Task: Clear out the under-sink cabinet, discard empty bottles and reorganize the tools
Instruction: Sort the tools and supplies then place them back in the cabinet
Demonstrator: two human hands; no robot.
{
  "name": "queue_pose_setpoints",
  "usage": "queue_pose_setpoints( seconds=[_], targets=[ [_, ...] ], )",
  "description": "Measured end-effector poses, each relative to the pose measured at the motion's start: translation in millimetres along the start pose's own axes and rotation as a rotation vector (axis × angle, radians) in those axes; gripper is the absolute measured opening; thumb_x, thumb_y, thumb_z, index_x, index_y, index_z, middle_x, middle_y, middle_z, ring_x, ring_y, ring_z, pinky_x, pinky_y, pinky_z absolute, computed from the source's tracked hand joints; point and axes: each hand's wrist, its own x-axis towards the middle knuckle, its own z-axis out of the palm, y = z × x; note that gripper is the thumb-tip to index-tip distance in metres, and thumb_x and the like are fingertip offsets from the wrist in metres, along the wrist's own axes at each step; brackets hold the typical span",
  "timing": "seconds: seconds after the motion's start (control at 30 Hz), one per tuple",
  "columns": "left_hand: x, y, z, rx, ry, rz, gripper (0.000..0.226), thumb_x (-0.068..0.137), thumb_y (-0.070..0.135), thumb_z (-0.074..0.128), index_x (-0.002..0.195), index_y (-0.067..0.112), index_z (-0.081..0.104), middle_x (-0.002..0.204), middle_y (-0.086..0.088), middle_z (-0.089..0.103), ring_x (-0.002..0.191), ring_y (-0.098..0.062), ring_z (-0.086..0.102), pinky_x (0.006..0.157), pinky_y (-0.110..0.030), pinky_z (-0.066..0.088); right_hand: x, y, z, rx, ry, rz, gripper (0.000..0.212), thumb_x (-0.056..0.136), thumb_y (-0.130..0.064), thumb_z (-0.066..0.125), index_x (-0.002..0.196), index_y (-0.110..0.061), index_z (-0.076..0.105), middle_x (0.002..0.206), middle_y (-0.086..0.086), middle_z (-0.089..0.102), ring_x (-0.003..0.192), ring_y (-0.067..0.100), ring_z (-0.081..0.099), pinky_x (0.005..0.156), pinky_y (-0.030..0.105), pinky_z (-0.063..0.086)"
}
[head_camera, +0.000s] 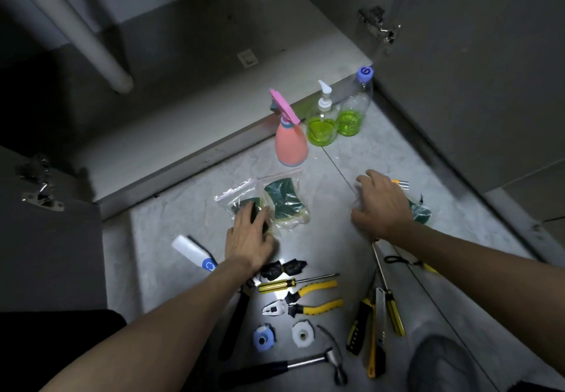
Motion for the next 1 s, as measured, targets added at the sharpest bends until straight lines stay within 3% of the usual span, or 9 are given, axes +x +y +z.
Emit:
queue_pose_setpoints(
  seconds=[0.1, 0.23, 0.33, 0.6, 0.67, 0.83, 1.0],
  targets=[
    [3.9, 5.5, 4.9, 0.062, -0.128, -0.002, 0.069, 0.089, 0.037, 0.054, 0.152, 0.035, 0.026, 0.164, -0.003, 0.000, 0.149, -0.029, 0.007, 0.110, -0.053, 0.038, -19.4, 25.2, 4.0, -0.077, -0.105, 0.195, 0.081, 0.072, -0.043, 0.071, 0.140, -0.015, 0.036, 0.141, 0.012, 0.039, 0.128, 0.033, 0.043, 0.103, 0.046, 0.037],
    [6.1, 9.8, 6.0, 0.096, -0.129, 0.006, 0.066, 0.089, 0.036, 0.055, 0.150, 0.032, 0.030, 0.164, -0.004, -0.001, 0.149, -0.030, 0.004, 0.110, -0.051, 0.039, -36.1, 40.1, 5.8, -0.067, -0.064, 0.209, 0.065, 0.085, -0.032, 0.068, 0.140, -0.013, 0.040, 0.136, 0.012, 0.045, 0.118, 0.034, 0.050, 0.090, 0.043, 0.047],
    [6.5, 10.8, 4.4, 0.062, -0.103, 0.013, 0.064, 0.088, 0.031, 0.058, 0.148, 0.029, 0.034, 0.164, -0.005, 0.004, 0.149, -0.028, 0.008, 0.111, -0.047, 0.039, -37.0, 35.3, -1.7, 0.104, 0.035, 0.174, 0.054, 0.082, -0.026, 0.070, 0.131, -0.015, 0.048, 0.129, 0.008, 0.048, 0.114, 0.032, 0.051, 0.083, 0.042, 0.049],
    [13.1, -15.5, -9.2, 0.070, -0.020, 0.012, 0.063, 0.087, 0.009, 0.060, 0.145, 0.023, 0.038, 0.162, -0.005, 0.015, 0.147, -0.026, 0.018, 0.112, -0.042, 0.038, -6.7, -76.6, -3.4, 0.502, 0.128, -0.148, 0.045, 0.075, -0.022, 0.074, 0.115, -0.021, 0.052, 0.119, -0.003, 0.048, 0.105, 0.020, 0.054, 0.081, 0.037, 0.049],
    [16.4, -24.5, -12.6, 0.025, -0.005, 0.025, 0.067, 0.088, 0.008, 0.059, 0.148, 0.022, 0.035, 0.162, -0.004, 0.018, 0.147, -0.026, 0.019, 0.114, -0.043, 0.036, 4.1, -104.4, 4.8, 0.507, 0.088, -0.151, 0.045, 0.076, -0.022, 0.075, 0.115, -0.019, 0.053, 0.122, -0.001, 0.046, 0.108, 0.023, 0.053, 0.086, 0.040, 0.050],
    [9.4, -42.2, -15.8, -0.080, 0.066, 0.075, 0.079, 0.084, 0.010, 0.062, 0.154, 0.019, 0.028, 0.162, -0.004, 0.021, 0.147, -0.024, 0.022, 0.119, -0.034, 0.027, 21.3, -133.2, 29.0, 0.490, -0.003, -0.025, 0.066, 0.081, -0.052, 0.074, 0.131, -0.017, 0.049, 0.141, 0.006, 0.039, 0.127, 0.027, 0.043, 0.101, 0.042, 0.045],
    [0.1, -53.8, -9.1, -0.017, 0.096, -0.026, 0.064, 0.091, 0.019, 0.058, 0.152, 0.023, 0.036, 0.163, -0.006, 0.019, 0.149, -0.025, 0.018, 0.120, -0.038, 0.026, 28.2, -146.9, 52.6, 0.510, -0.024, 0.072, 0.071, 0.078, -0.038, 0.075, 0.135, -0.014, 0.039, 0.132, 0.008, 0.041, 0.118, 0.030, 0.052, 0.092, 0.044, 0.051]
  ],
)
